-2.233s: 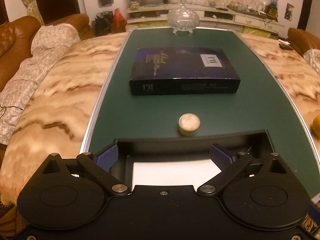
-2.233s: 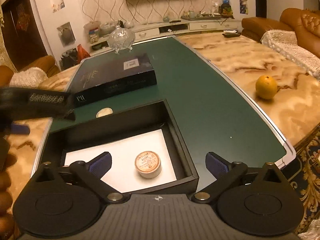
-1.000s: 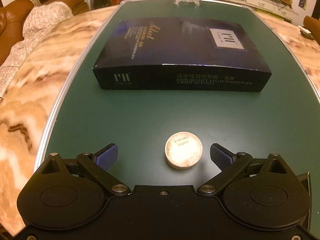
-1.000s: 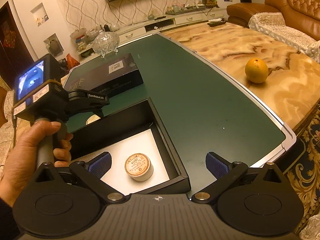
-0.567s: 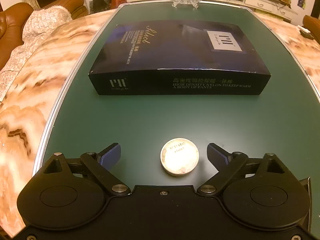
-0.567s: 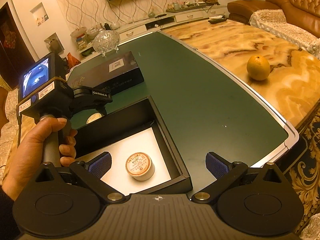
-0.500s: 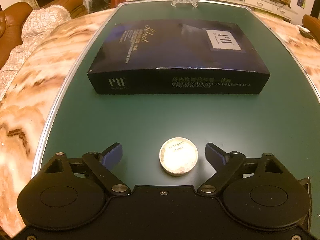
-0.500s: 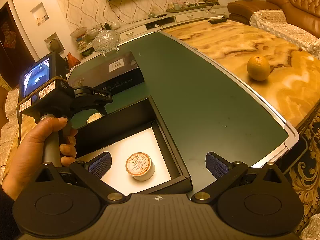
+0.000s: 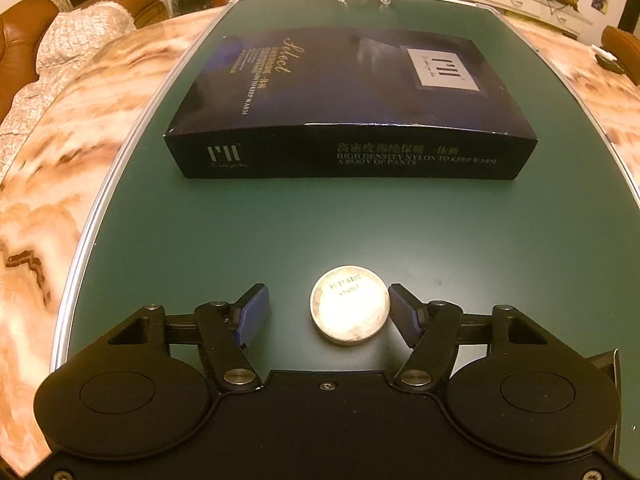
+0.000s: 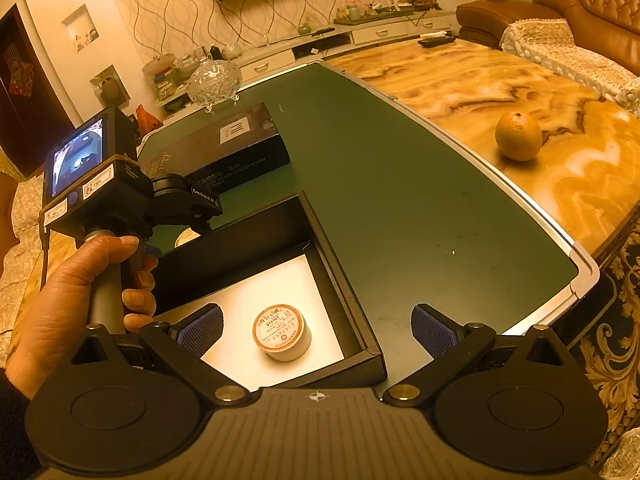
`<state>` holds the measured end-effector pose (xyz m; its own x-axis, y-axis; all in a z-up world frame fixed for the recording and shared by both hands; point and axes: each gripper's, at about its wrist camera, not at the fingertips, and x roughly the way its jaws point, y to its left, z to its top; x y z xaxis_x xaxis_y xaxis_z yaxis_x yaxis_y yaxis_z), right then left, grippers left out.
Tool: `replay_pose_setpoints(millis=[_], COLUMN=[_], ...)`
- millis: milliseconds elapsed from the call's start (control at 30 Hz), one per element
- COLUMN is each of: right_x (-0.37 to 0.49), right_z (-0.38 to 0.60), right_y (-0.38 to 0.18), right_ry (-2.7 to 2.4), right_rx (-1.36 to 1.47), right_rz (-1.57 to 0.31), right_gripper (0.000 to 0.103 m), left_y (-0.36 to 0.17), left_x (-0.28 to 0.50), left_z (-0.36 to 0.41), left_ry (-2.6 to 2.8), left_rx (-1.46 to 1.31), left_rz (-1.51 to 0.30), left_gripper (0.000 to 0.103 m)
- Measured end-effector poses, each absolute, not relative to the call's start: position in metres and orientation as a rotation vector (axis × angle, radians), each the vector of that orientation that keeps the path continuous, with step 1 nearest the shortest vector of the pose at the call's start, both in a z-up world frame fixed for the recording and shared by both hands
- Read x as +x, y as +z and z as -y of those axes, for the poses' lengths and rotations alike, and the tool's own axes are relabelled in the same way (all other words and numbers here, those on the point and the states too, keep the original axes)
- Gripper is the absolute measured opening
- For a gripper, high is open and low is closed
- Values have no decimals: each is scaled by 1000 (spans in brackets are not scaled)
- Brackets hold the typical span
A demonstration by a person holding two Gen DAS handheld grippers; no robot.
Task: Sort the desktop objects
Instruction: 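Close the left gripper around the last tin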
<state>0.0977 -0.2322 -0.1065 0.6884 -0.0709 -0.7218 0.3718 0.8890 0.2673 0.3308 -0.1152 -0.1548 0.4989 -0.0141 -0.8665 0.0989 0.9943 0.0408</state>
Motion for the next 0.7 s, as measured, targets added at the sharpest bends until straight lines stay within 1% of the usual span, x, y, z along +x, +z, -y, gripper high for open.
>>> replay_pose_setpoints(millis=[33,167,233,367,700], right_x=[98,98,98,98,99], right_z=[232,232,233,234,231], right_y=[-106,-107,-107,-108,-108], right_ry=[-255,-254,-254,-253,-255], right_rx=[416,417,419,425,426], right_rz=[-777,-776,-777,-779,-777], right_gripper=[103,103,103,103,103], left_y=[-155,-156,-157,-157,-157], left_x=[331,331,331,330,328], left_z=[116,117,118,119,120], left_ry=[-70,-73,-74,-75,-74], left_rx=[90,94,98,106,119], left_rz=[-1048,-1057,-1059,-1058,-1055], left_gripper=[61,49,48,41,41])
